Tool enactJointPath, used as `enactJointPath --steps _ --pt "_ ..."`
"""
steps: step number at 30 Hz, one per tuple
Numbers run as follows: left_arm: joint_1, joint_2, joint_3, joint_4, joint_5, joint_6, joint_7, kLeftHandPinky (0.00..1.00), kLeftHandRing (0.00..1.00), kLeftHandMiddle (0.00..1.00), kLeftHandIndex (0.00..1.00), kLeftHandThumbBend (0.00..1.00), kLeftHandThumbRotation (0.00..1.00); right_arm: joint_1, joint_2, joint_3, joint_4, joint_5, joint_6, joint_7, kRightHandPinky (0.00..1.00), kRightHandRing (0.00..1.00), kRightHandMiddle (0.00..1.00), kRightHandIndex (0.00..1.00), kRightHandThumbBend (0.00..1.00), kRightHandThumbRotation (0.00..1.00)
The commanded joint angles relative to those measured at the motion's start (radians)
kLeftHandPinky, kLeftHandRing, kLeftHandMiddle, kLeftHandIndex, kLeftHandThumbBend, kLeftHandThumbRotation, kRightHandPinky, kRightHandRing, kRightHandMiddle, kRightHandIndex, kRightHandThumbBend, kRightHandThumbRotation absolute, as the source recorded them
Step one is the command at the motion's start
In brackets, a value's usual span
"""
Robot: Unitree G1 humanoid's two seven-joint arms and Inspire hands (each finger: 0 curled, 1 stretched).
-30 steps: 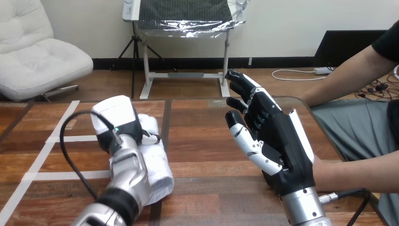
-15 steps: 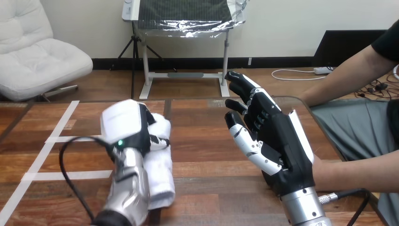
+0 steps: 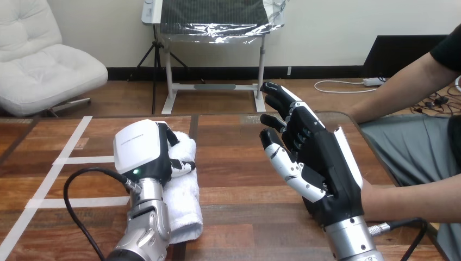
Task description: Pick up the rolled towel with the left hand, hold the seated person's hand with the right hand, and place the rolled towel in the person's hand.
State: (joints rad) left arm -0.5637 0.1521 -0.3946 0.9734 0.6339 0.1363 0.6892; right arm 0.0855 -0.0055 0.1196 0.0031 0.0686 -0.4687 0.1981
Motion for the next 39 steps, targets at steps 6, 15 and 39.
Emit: enactJointPath --steps 6,15,39 --pt "0.015 0.014 0.015 -0.048 -0.002 -0.030 0.013 0.19 0.25 0.33 0.51 0.68 0.00 -0.053 0.004 -0.004 -0.045 0.009 -0.004 -0.001 0.86 0.94 0.94 0.86 0.31 0.27" --pt "0.052 0.005 0.086 -0.115 -0.092 -0.129 -0.016 0.23 0.29 0.39 0.51 0.66 0.00 -0.052 0.005 -0.005 -0.044 0.008 -0.006 -0.003 0.86 0.94 0.94 0.86 0.31 0.27" --pt "0.133 -0.061 0.297 -0.196 -0.458 -0.484 -0.230 0.28 0.34 0.43 0.49 0.67 0.00 -0.056 0.006 -0.006 -0.034 0.018 -0.010 0.001 0.87 0.95 0.94 0.86 0.31 0.28"
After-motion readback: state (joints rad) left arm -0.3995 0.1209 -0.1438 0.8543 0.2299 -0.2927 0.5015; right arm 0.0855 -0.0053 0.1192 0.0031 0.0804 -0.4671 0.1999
